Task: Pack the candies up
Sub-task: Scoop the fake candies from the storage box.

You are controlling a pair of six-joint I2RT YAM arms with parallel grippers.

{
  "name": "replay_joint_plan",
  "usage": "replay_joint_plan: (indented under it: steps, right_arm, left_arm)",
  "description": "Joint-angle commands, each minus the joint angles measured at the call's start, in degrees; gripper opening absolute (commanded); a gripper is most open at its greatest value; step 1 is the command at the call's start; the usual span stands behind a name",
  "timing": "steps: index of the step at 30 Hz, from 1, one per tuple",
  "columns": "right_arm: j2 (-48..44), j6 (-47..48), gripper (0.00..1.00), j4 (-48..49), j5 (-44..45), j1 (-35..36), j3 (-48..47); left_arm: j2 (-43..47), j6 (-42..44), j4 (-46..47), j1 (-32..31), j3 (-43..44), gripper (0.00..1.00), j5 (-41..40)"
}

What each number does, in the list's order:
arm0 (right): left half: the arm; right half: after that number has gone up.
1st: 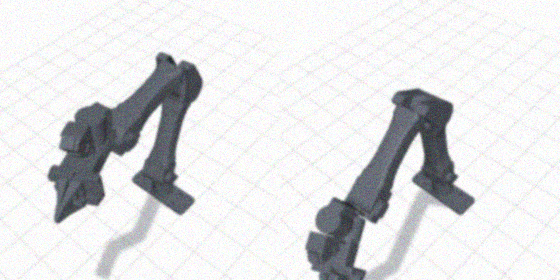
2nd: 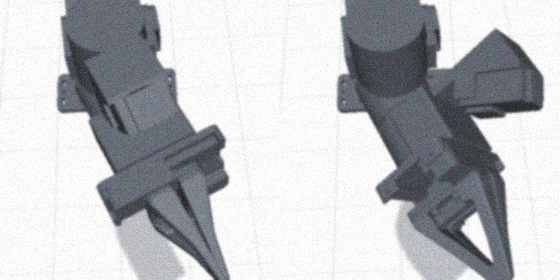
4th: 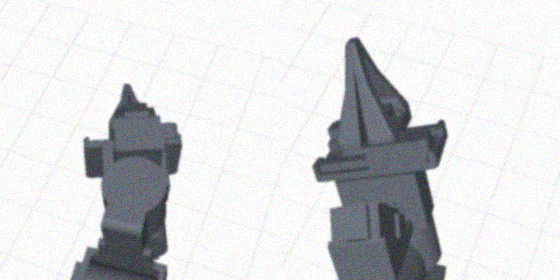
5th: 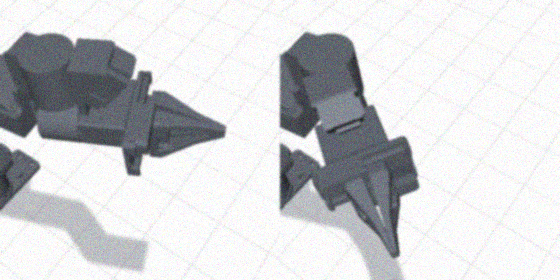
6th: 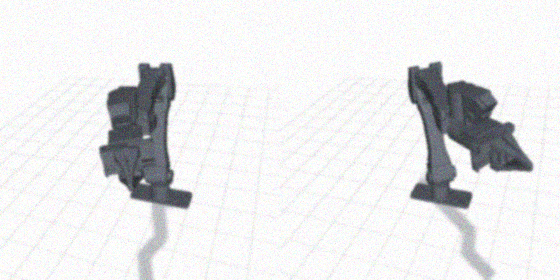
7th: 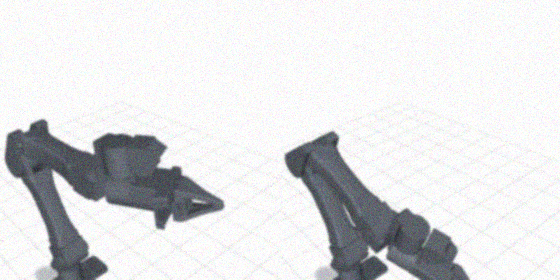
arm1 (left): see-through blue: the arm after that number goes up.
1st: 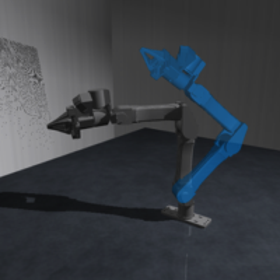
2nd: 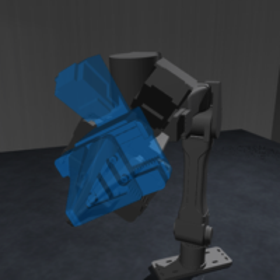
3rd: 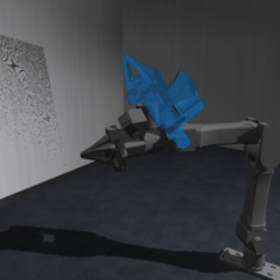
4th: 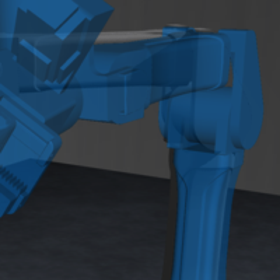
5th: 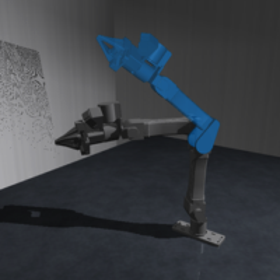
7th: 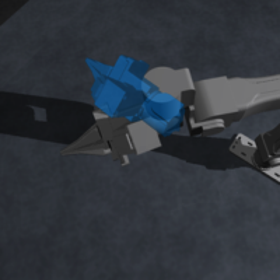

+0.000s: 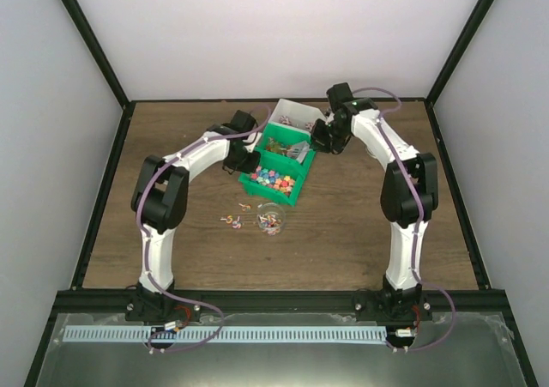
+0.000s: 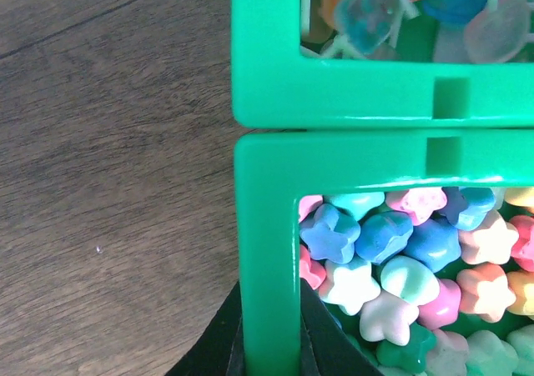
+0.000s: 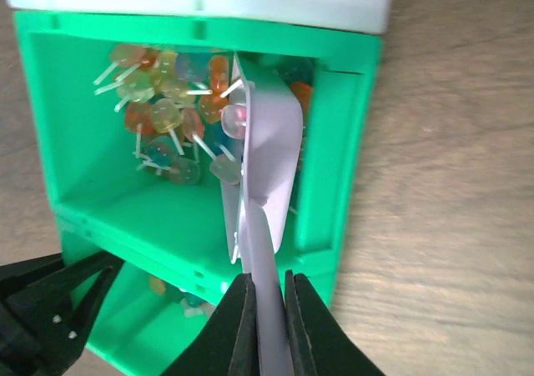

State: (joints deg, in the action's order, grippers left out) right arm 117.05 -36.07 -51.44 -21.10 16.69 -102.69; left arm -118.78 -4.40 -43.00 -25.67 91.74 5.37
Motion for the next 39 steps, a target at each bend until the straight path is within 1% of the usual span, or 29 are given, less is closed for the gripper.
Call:
replay_joint_plan:
  steps: [1, 3, 7, 12, 14, 16, 21, 25, 30, 33, 39]
  right_arm:
    - [-1.87, -3.31, 0.01, -14.65, 15.27, -0.71, -3.92]
    - [-2.66, -4.18, 0.01, -16.30, 16.67, -0.54, -3.72]
    - [-2.56, -3.77, 0.01, -15.29, 18.06, 0.41, -2.47]
    - [4.93, -2.16, 0.01, -13.28, 16.51, 1.79, -2.98]
    - [8.07, -2.18, 0.01, -11.31, 14.30, 2.36, -3.06]
    - [10.27, -1.74, 0.01, -8.34, 9.88, 2.76, -3.25]
    - [11.75, -1.09, 0.01, -0.12, -0.24, 2.91, -1.81]
    - [9.41, -1.55, 0.01, 6.38, -6.17, 2.20, 3.55]
    - [1.70, -3.74, 0.01, 18.02, -13.49, 0.15, 14.93]
    - [-1.38, -4.60, 0.01, 20.69, -15.19, -1.12, 18.46]
    - [-5.34, -4.50, 0.01, 23.97, -17.26, -2.04, 21.35]
  left_arm:
    - [-2.21, 0.51, -0.69, -0.78, 0.94, 0.04, 0.44]
    - [-2.29, 0.39, -0.68, -0.74, 0.82, 0.04, 0.79]
    - [-2.82, 0.20, -0.42, -0.78, 1.10, 0.04, 2.28]
    - [-3.11, -0.08, 0.00, -0.77, 0.69, 0.04, 3.10]
    - [-3.22, -0.08, 0.06, -0.76, 0.42, 0.04, 3.65]
    - [-3.15, -0.08, 0.05, -0.75, 0.37, 0.04, 3.97]
    - [-2.96, -0.17, 0.13, -0.74, 0.30, 0.04, 4.19]
    - [-2.77, -0.25, 0.26, -0.72, 0.05, 0.04, 3.96]
    - [-2.78, -0.49, 0.33, -0.68, 0.07, 0.04, 4.12]
    - [-2.92, -0.67, 0.45, -0.64, 0.18, 0.04, 4.37]
    - [-3.36, -1.04, 0.59, -0.43, 0.32, 0.04, 5.06]
